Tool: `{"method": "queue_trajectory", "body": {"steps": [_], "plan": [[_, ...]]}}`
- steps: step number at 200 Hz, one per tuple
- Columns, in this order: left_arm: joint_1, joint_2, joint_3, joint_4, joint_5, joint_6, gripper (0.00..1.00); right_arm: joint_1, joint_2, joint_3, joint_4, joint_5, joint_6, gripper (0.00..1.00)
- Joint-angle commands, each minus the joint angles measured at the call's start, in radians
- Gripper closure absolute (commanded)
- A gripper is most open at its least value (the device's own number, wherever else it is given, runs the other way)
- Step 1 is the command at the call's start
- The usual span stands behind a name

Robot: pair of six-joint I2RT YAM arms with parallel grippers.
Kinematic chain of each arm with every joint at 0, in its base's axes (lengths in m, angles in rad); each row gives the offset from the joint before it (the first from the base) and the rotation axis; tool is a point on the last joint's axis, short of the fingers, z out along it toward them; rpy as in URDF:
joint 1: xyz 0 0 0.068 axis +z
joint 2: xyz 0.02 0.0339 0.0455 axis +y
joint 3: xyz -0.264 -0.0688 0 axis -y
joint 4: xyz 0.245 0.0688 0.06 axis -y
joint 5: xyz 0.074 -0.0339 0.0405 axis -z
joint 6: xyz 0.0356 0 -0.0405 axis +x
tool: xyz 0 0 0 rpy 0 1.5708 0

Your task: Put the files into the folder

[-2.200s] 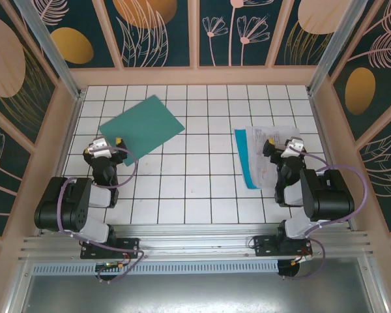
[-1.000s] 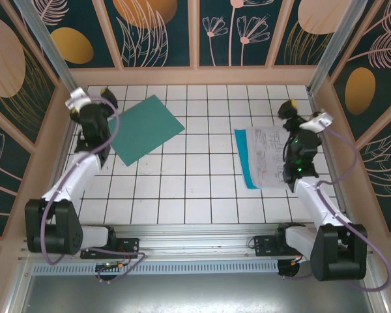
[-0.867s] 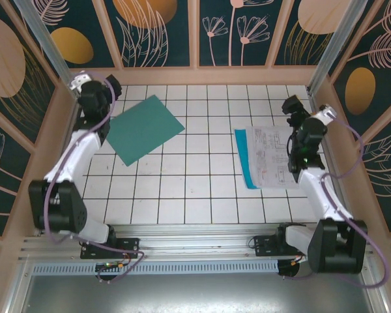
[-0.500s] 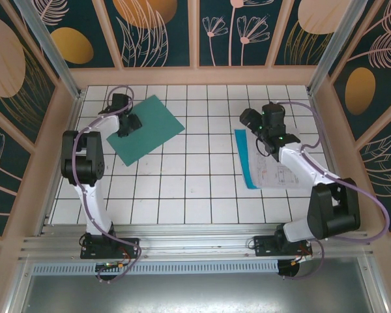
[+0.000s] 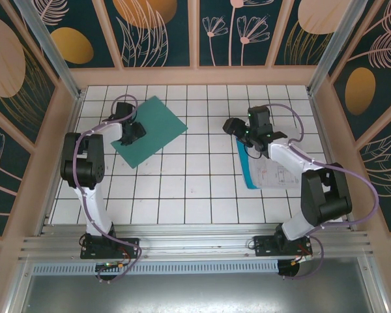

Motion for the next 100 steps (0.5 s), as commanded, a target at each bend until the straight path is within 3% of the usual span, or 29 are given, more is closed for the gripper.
{"method": "queue_trajectory", "body": {"steps": [1,100], "plan": [[-0.031,0.001,-0.063,-0.068,0.058,-0.072,0.46,0.004,0.028,0.035,0.013,-0.048,0.008,0.26],[-0.095,-0.108,-0.230,0.023,0.170,-0.314,0.46,0.005,0.051,0.021,0.006,-0.095,0.017,0.27]]}}
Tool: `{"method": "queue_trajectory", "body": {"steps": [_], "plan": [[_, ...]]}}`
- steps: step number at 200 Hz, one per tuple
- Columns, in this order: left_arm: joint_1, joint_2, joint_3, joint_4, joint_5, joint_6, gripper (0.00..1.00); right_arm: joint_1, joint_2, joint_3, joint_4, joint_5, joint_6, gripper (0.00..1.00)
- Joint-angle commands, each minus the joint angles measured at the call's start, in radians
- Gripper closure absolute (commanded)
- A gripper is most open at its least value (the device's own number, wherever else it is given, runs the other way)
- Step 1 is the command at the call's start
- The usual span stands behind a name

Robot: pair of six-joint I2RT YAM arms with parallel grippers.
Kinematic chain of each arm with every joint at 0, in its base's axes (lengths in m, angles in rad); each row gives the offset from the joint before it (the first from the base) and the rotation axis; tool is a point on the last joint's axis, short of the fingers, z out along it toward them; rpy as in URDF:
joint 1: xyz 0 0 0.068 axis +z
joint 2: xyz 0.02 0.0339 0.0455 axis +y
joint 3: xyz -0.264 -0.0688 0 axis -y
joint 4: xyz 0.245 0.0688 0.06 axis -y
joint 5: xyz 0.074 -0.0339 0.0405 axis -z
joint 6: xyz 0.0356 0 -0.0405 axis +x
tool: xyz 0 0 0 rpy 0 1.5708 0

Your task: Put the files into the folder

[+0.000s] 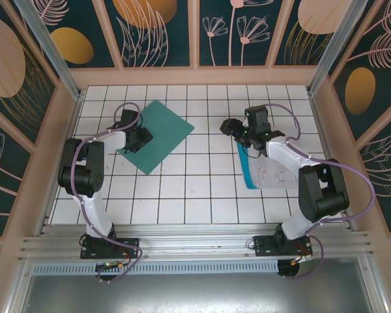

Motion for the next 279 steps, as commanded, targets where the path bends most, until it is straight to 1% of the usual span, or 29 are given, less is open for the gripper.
{"method": "queue_trajectory", "body": {"steps": [1,52,86,107,128,147,168,185,203,213,224,241,256,279], "plan": [[-0.031,-0.001,-0.067,-0.057,0.097,-0.101,0.46,0.005,0.018,0.012,-0.001,-0.027,0.013,0.27],[-0.122,-0.029,-0.132,0.015,0.190,-0.221,0.46,0.006,0.041,0.015,0.000,-0.049,0.017,0.27],[-0.195,-0.036,-0.120,0.041,0.226,-0.279,0.46,0.005,0.057,0.017,0.007,-0.064,0.025,0.28],[-0.231,-0.029,-0.106,0.058,0.271,-0.301,0.46,0.005,0.061,0.019,0.008,-0.063,0.025,0.28],[-0.245,-0.044,-0.067,0.027,0.289,-0.277,0.45,0.005,0.061,0.021,0.006,-0.062,0.023,0.28],[-0.245,-0.063,0.023,-0.080,0.255,-0.180,0.42,0.006,0.060,0.020,0.007,-0.062,0.026,0.28],[-0.231,-0.042,0.177,-0.290,0.142,-0.007,0.40,0.006,0.058,0.020,0.007,-0.062,0.023,0.28],[-0.210,0.009,0.320,-0.468,-0.031,0.170,0.40,0.005,0.057,0.020,0.006,-0.064,0.019,0.29],[-0.193,0.079,0.475,-0.604,-0.226,0.353,0.37,0.007,0.058,0.025,0.001,-0.069,0.014,0.29],[-0.180,0.118,0.533,-0.636,-0.279,0.439,0.36,0.008,0.058,0.027,0.001,-0.070,0.011,0.29],[-0.155,0.165,0.587,-0.651,-0.272,0.510,0.36,0.007,0.061,0.031,-0.002,-0.073,0.009,0.29],[-0.120,0.234,0.661,-0.666,-0.214,0.584,0.37,0.010,0.063,0.039,-0.009,-0.076,0.007,0.29],[-0.101,0.274,0.694,-0.660,-0.160,0.614,0.37,0.011,0.061,0.040,-0.012,-0.074,0.005,0.29],[-0.096,0.308,0.680,-0.626,-0.073,0.627,0.38,0.013,0.055,0.036,-0.017,-0.073,0.003,0.29]]}}
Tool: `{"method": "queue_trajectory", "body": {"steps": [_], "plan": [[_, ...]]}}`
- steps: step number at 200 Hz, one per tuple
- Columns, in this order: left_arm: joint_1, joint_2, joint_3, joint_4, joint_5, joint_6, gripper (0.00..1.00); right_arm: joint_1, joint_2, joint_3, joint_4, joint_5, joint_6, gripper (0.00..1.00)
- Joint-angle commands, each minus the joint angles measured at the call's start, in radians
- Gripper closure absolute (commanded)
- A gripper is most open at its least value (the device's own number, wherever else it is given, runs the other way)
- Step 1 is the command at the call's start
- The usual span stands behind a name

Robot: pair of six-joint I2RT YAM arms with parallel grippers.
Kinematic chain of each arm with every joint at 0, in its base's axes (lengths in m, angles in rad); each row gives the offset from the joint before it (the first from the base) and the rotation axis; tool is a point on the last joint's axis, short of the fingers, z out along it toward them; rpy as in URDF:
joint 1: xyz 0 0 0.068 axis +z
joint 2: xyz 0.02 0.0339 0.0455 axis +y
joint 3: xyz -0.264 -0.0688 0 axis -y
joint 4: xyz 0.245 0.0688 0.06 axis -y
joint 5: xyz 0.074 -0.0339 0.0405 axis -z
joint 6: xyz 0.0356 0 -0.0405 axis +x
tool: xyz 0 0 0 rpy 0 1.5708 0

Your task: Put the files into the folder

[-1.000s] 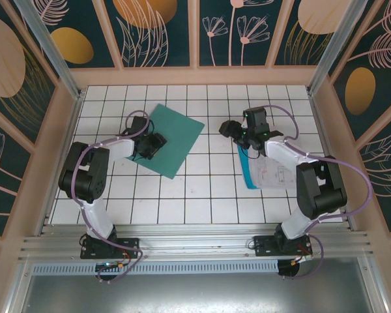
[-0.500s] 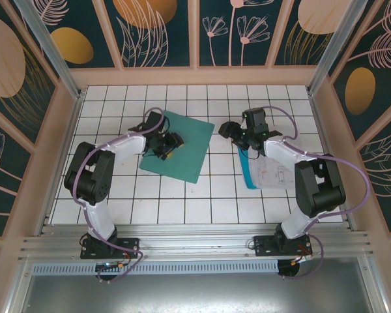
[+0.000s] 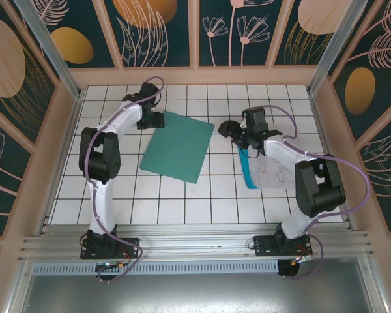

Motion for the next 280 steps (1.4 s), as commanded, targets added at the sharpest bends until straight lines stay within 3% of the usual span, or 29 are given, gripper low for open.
{"method": "queue_trajectory", "body": {"steps": [1,40,99,152,192,231,280], "plan": [[0.001,0.036,0.008,-0.049,0.080,0.101,0.38,0.011,0.004,0.022,-0.015,-0.015,-0.014,0.29],[0.001,0.032,-0.112,0.020,0.111,0.076,0.44,0.011,-0.008,0.011,-0.021,-0.013,-0.018,0.29],[-0.012,-0.097,-0.347,0.177,0.212,-0.014,0.66,0.011,-0.001,-0.011,-0.003,-0.018,-0.003,0.29],[-0.105,-0.169,-0.473,0.251,0.246,-0.132,0.70,0.013,0.016,-0.050,0.016,-0.025,0.018,0.30],[-0.109,-0.230,-0.561,0.343,0.283,-0.266,0.72,0.025,0.090,-0.035,-0.010,-0.036,0.031,0.32],[-0.110,-0.224,-0.542,0.357,0.293,-0.278,0.70,0.061,0.171,0.014,-0.031,-0.018,0.026,0.34],[-0.111,-0.279,-0.522,0.333,0.218,-0.341,0.45,0.089,0.253,0.087,-0.062,0.000,0.020,0.35]]}}
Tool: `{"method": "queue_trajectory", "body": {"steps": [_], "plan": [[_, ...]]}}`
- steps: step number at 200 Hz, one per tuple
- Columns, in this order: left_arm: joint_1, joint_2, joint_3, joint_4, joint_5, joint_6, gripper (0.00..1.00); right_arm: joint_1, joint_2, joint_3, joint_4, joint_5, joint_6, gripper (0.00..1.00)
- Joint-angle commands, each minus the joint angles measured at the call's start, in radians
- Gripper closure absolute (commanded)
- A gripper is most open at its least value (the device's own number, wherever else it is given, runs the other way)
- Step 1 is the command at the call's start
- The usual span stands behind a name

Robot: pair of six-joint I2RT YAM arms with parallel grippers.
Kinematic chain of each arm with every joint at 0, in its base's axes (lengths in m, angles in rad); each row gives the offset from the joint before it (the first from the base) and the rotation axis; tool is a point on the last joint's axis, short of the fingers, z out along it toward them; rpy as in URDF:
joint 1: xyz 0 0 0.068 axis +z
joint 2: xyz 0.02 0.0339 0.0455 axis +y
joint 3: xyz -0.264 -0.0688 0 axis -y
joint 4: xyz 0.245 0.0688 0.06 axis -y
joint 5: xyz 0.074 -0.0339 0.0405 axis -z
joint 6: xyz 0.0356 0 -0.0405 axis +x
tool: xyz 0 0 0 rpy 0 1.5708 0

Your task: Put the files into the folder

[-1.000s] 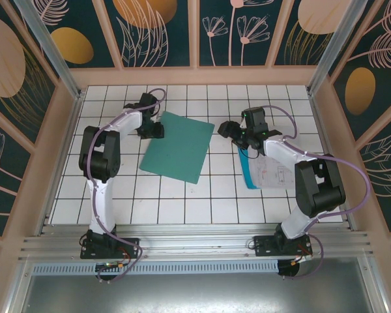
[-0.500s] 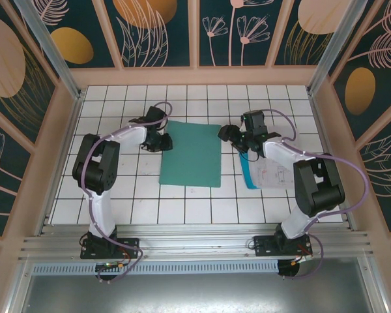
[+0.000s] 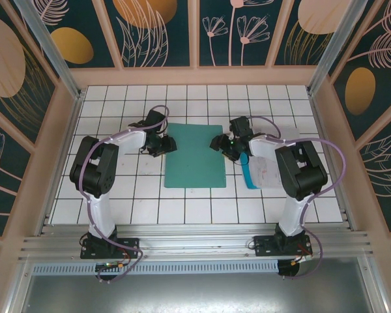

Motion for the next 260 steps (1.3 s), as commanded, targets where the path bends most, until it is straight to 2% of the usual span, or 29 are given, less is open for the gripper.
{"method": "queue_trajectory", "body": {"steps": [1,65,145,197,260], "plan": [[-0.002,-0.055,0.017,-0.019,-0.043,-0.054,0.45,0.012,0.032,0.051,-0.028,0.017,-0.002,0.35],[-0.025,-0.177,-0.004,-0.027,-0.071,-0.174,0.42,0.017,0.031,0.050,-0.056,0.050,0.001,0.38],[-0.108,-0.221,-0.085,0.045,0.048,-0.337,0.41,0.016,-0.079,0.048,-0.065,0.065,0.001,0.38],[-0.139,-0.235,-0.137,0.085,0.098,-0.418,0.39,0.014,-0.027,0.060,-0.075,0.073,0.001,0.38],[-0.145,-0.284,-0.179,0.103,0.121,-0.451,0.37,0.015,0.025,0.082,-0.078,0.077,-0.008,0.38]]}}
